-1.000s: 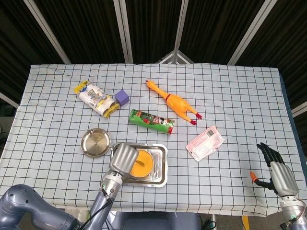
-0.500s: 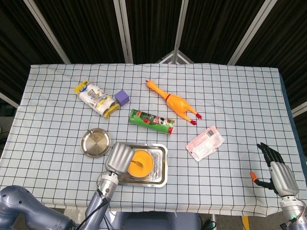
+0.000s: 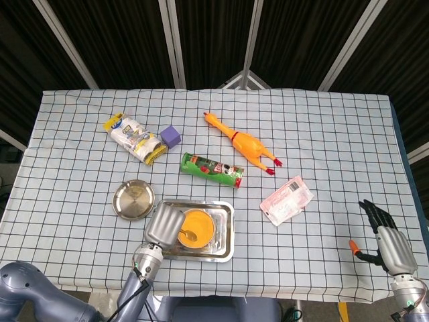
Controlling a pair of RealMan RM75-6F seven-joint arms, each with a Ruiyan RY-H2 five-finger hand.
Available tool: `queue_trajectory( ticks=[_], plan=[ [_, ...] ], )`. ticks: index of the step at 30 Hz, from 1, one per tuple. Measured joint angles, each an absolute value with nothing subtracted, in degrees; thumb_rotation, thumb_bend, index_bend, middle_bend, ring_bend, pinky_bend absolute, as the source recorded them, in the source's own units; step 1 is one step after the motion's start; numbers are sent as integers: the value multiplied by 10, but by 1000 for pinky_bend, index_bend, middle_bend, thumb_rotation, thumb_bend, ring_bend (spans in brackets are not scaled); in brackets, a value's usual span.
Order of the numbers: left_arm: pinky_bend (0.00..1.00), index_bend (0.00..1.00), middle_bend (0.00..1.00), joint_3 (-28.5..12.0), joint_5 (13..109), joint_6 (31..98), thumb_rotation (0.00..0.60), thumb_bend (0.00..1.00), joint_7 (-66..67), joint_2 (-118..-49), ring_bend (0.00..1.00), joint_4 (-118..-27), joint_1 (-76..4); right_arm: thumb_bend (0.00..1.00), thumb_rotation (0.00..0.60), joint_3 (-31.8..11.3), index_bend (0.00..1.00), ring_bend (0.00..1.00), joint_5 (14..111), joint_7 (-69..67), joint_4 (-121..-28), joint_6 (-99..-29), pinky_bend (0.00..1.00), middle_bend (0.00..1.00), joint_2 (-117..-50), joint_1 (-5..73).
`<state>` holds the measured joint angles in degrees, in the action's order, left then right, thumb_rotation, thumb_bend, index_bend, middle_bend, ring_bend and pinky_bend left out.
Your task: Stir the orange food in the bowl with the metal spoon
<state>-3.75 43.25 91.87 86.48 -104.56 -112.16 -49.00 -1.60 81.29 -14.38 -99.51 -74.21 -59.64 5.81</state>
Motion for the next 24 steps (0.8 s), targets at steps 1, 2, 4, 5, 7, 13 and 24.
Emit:
queue_trajectory(
  ticks=[1,2,4,5,7,13,24],
  plan=[
    [1000,857,1000,-41,430,917,600,773,864,-1048,1000,-1117,-490,404,600,-16,0,0,813,-144,-995,-742,0,0,-596,58],
    [1000,857,1000,-45,426,916,600,773,864,-1050,1000,-1111,-491,404,600,-16,0,0,813,-145,-995,-742,0,0,-596,58],
    [1000,856,1000,-55,415,912,600,773,863,-1056,1000,-1098,-492,404,600,-16,0,0,813,-145,-995,-742,0,0,-596,58],
    [1000,856,1000,-60,410,911,600,773,863,-1058,1000,-1093,-493,404,600,-16,0,0,813,-146,-995,-742,0,0,-596,58],
    [1000,856,1000,-70,398,907,600,773,862,-1065,1000,-1082,-495,404,600,-16,0,0,813,-147,-995,-742,0,0,-596,58],
    [1000,857,1000,-86,385,899,600,773,857,-1080,1000,-1056,-502,405,600,-16,0,0,813,-149,-994,-741,0,0,-596,59],
    [1000,858,1000,-106,386,905,600,773,827,-1072,1000,-1084,-496,404,600,-16,0,0,814,-149,-994,-741,0,0,-596,59]
  ],
)
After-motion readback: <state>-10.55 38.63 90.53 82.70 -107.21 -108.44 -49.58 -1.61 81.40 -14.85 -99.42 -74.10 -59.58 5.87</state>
